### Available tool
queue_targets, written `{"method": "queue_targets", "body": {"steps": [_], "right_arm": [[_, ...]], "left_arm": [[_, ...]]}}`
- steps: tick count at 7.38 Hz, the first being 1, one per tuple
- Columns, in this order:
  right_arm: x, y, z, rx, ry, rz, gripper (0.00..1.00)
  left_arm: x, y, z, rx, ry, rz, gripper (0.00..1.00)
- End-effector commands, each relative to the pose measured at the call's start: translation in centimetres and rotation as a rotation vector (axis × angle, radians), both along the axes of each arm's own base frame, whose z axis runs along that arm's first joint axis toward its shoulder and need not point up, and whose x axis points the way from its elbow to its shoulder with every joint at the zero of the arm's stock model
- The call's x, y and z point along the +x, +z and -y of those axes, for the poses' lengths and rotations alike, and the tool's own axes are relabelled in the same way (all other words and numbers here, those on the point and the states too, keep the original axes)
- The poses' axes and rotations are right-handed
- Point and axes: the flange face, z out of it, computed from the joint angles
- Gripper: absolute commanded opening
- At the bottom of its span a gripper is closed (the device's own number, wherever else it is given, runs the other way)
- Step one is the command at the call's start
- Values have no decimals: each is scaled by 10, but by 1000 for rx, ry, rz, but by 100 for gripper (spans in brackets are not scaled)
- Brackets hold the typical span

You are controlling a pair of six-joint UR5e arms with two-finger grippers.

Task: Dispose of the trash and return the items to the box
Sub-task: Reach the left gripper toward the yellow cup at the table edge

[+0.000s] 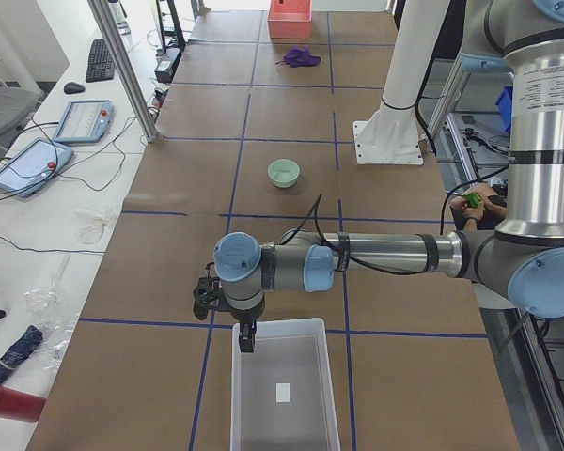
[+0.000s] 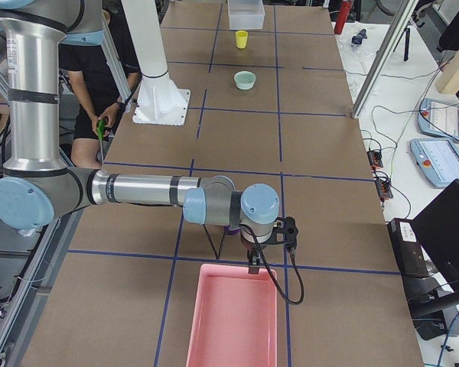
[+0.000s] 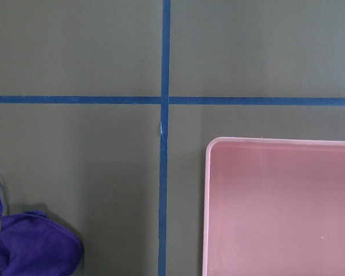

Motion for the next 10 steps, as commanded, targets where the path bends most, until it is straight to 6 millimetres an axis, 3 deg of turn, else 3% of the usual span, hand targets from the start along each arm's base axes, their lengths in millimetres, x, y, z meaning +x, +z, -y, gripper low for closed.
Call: {"method": "queue_targets", "body": {"steps": [1, 3, 4, 5, 7, 8, 10], "right_arm": [[0, -3, 1, 5, 1, 0, 100], [0, -10, 5, 10, 12, -3, 100], [-1, -17, 12, 24, 12, -4, 100], [-1, -26, 21, 41, 9, -6, 100], [-3, -28, 21, 3, 46, 2, 100], [-6, -32, 22, -3, 54, 5, 100], [-8, -34, 23, 2, 49, 3, 100]], "left_arm": [[0, -21, 10, 45, 0, 1, 100], [25, -67, 28, 254, 50, 2, 100], [36, -72, 30, 286, 67, -24, 100], [62, -76, 27, 229, 46, -73, 93], [113, -57, -19, 237, 1, -137, 93], [135, -46, -57, 235, -39, -198, 93], [174, -47, -74, 186, -21, -241, 93]]}}
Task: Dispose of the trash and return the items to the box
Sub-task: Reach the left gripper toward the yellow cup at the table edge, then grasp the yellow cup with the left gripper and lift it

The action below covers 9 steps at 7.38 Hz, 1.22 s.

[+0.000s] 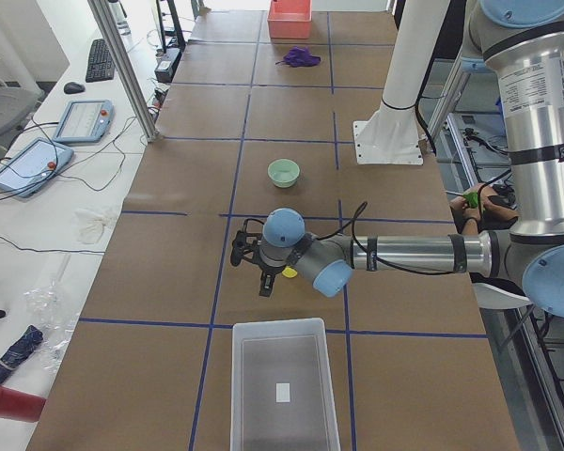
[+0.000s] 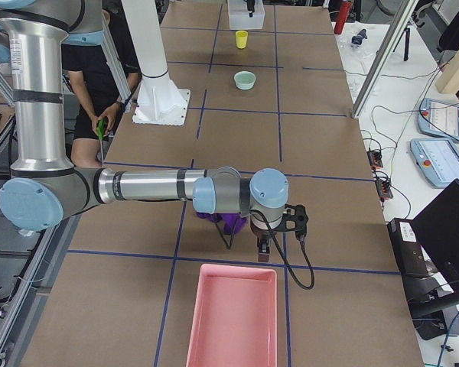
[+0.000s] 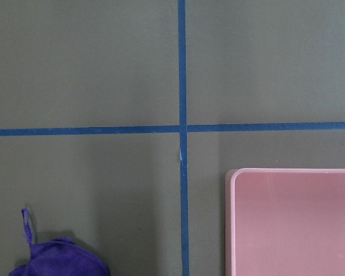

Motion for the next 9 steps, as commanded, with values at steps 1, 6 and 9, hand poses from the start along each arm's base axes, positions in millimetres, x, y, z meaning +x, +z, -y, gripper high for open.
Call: {"method": "queue_targets", "body": {"steps": [1, 6, 9], "right_arm": [[-1, -3, 1, 2, 0, 1, 100], [-3, -15, 1, 23, -3, 0, 100], [-2, -15, 1, 23, -1, 2, 100]], "left_arm": [[35, 1, -15, -35, -5, -9, 93], [79, 8, -26, -31, 58, 42, 93], [95, 13, -31, -27, 85, 64, 92]]}}
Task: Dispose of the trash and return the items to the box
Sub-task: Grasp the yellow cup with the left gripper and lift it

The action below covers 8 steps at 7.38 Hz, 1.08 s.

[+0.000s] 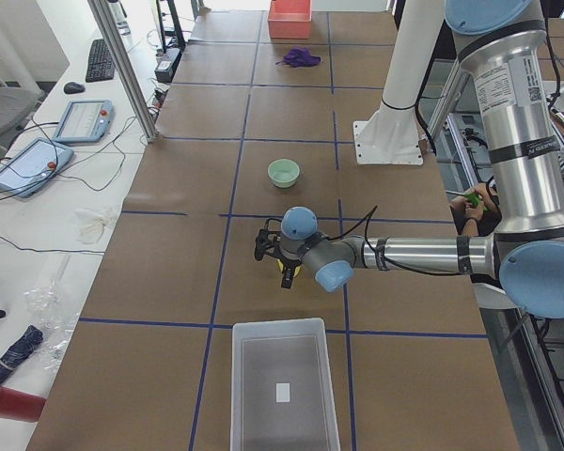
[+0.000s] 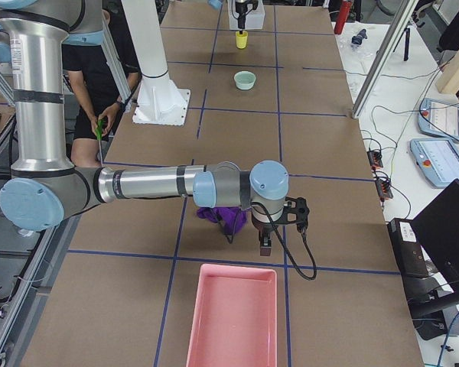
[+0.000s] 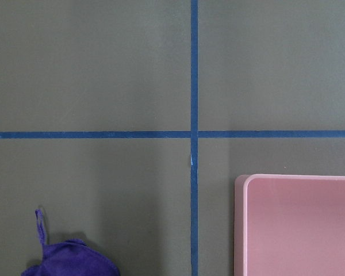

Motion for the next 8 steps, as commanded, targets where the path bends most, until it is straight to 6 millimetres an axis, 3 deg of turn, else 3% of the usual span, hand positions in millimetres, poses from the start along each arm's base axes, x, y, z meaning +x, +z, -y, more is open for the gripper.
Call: {"method": "queue_targets", "body": {"steps": [1, 3, 4, 6, 7, 8], "right_arm": [[-1, 0, 0, -2, -1, 1, 100], [0, 0, 0, -2, 0, 1, 100], [0, 0, 0, -2, 0, 1, 100], [0, -2, 0, 3, 0, 4, 100], [-3, -11, 1, 23, -6, 2, 100], [-4, -25, 2, 56, -10, -1, 100]], "left_arm": [[10, 5, -3, 4, 15, 19, 92], [16, 11, -1, 4, 17, 32, 84], [17, 10, 0, 6, 17, 31, 70], [17, 8, 0, 8, 16, 29, 16], [17, 6, 1, 10, 16, 25, 0], [16, 1, 1, 12, 15, 16, 0]]}}
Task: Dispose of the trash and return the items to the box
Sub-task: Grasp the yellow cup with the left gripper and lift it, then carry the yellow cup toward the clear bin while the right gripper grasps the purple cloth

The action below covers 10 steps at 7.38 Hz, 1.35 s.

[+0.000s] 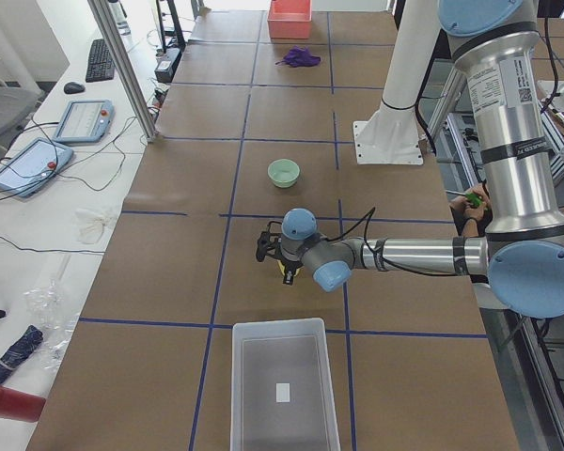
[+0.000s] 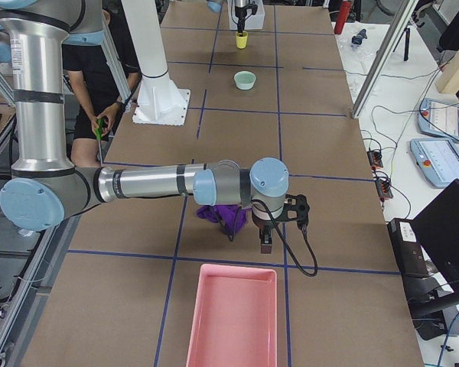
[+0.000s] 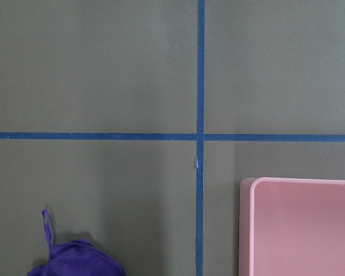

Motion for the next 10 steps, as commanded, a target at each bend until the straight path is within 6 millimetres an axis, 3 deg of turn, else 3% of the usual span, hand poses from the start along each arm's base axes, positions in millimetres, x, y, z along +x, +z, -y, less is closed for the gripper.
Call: {"method": "queue_targets", "body": {"steps": [1, 3, 4, 6, 8, 10], "right_arm": [[-3, -30, 0, 64, -7, 0, 100], [-40, -29, -4, 41, -67, 32, 100], [-49, -29, -6, 0, -33, 38, 100], [-91, -21, -25, 15, 27, 51, 100], [-140, -1, -71, 30, 86, 63, 100], [-169, 6, -92, -26, 85, 80, 100]], "left_arm": [[-3, -16, 1, 1, -12, -23, 0], [-8, -56, -2, -49, 44, -103, 0], [-23, -75, 6, -35, 7, -115, 0], [-30, -106, 11, -40, -14, -99, 0], [-35, -145, 37, -12, -42, -22, 0], [-68, -169, 79, 39, -48, 47, 0]]}}
